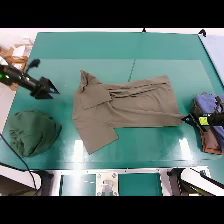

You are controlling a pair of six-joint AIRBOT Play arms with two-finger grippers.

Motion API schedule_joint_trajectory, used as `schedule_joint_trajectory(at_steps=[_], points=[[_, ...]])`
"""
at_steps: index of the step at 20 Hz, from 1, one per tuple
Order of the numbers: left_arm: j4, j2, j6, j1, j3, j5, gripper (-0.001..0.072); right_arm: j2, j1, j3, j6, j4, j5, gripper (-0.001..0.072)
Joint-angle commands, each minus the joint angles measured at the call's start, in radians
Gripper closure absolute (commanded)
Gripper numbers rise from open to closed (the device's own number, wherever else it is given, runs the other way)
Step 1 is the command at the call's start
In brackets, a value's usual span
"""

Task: Fold the shirts.

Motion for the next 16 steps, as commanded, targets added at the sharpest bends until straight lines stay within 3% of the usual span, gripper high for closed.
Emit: schedule_joint_trajectory(at_steps=[1,5,8,10,11,14,16], points=[[-0.072,0.000,0.019,-0.019,-0.223,0.049,0.0056,-0.051,-0.005,0.050,-0.019,-0.016,0.016,0.0695],[-0.099,0.000,0.047,-0.108,-0.428,0.242,0.0056,-0.067,-0.005,0.050,-0.041,0.010,0.019,0.0695],[-0.106,-0.008,0.020,-0.198,-0.476,0.415,0.0056,-0.067,-0.005,0.050,-0.060,0.030,0.031,0.0696],[-0.127,-0.008,0.020,-0.243,-0.474,0.449,0.0057,-0.067,-0.005,0.050,-0.069,0.032,0.041,0.0695],[-0.154,-0.008,0.031,-0.252,-0.471,0.449,0.0139,-0.067,-0.005,0.050,-0.069,0.032,0.041,0.0695],[-0.170,-0.002,0.054,-0.232,-0.437,0.369,0.0674,-0.067,-0.005,0.050,-0.069,0.039,0.045,0.0696],[-0.169,0.017,0.055,-0.208,-0.399,0.261,0.0678,-0.066,-0.005,0.062,-0.074,0.099,0.058,0.0696]])
